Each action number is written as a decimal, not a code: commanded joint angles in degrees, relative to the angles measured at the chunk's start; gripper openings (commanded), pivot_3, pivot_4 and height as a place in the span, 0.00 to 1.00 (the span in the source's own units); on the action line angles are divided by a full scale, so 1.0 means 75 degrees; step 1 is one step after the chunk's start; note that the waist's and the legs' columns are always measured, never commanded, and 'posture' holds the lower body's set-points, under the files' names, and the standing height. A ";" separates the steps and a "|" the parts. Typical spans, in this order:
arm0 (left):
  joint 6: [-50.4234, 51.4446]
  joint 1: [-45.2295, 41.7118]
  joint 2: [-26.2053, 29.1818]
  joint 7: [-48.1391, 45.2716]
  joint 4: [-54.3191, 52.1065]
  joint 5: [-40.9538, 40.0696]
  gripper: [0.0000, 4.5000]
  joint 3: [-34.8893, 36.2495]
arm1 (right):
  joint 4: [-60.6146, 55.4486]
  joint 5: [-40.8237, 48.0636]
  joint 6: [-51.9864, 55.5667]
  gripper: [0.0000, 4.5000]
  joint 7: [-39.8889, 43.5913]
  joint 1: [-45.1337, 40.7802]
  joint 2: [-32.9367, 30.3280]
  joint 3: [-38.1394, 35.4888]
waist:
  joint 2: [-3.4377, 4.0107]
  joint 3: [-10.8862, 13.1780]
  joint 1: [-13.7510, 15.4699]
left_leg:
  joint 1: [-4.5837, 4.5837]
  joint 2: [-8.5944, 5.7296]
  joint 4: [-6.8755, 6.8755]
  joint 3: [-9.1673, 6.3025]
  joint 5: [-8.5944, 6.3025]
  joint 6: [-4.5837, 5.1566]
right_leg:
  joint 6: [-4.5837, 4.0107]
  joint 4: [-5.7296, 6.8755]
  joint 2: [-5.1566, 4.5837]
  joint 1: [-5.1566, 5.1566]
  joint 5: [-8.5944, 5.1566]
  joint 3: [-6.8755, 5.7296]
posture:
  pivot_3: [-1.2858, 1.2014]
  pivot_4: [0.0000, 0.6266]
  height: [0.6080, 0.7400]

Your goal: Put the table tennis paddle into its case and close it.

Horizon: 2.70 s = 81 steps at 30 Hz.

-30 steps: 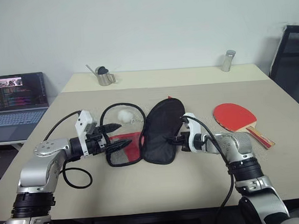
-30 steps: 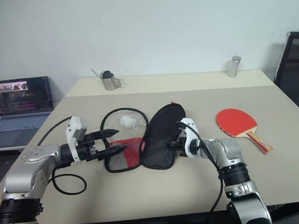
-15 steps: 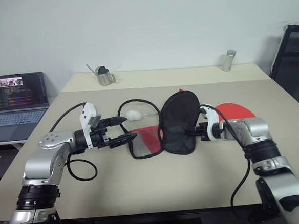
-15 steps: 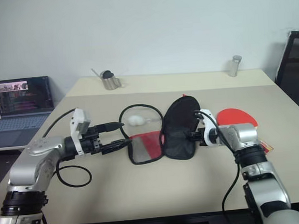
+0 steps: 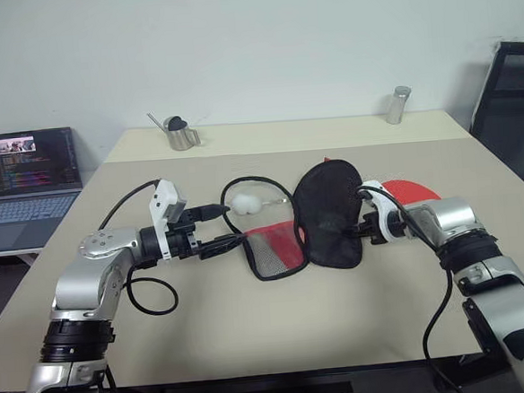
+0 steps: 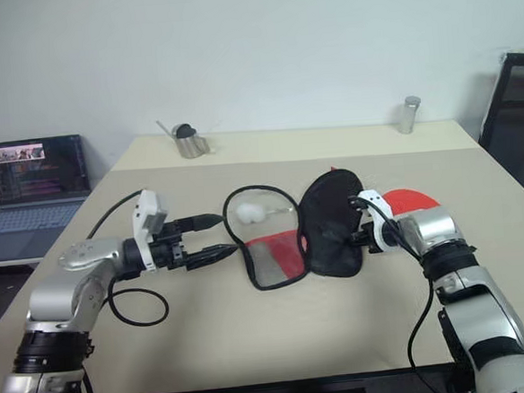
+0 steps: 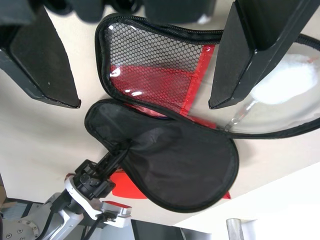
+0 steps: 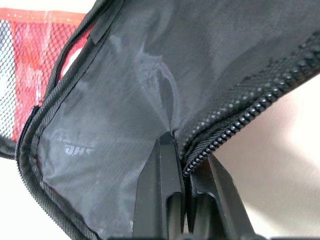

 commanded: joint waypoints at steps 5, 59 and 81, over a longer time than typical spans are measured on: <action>-0.0140 -0.0154 -0.0067 0.0075 -0.0155 0.0024 1.00 0.0066 | 0.0656 -0.0416 -0.0717 0.54 -0.0167 -0.0519 -0.0013 -0.0294 | 0.0000 0.0000 -0.0001 | 0.0000 0.0000 0.0000 0.0000 0.0000 0.0000 | -0.0003 0.0000 0.0000 0.0000 0.0002 0.0001 | 0.52 0.24 1.00; -0.0676 -0.1184 -0.0602 -0.0526 -0.0088 0.0602 1.00 -0.0992 | 0.0459 -0.0699 -0.3037 0.55 -0.0363 0.2242 -0.1978 -0.2259 | 0.0001 0.0002 0.0073 | 0.0013 0.0029 0.0007 0.0048 -0.0003 0.0005 | 0.0001 -0.0008 0.0077 0.0004 0.0001 0.0052 | 0.52 0.24 1.00; -0.1128 -0.0346 -0.0269 0.0310 0.0085 0.0695 1.00 -0.0119 | -0.4506 0.0308 0.0302 0.24 -0.2618 0.2281 -0.1210 -0.3531 | 0.0008 0.0005 0.0043 | 0.0008 0.0057 0.0020 0.0104 -0.0005 0.0007 | 0.0001 0.0015 0.0081 -0.0039 0.0014 0.0132 | 0.52 0.24 1.00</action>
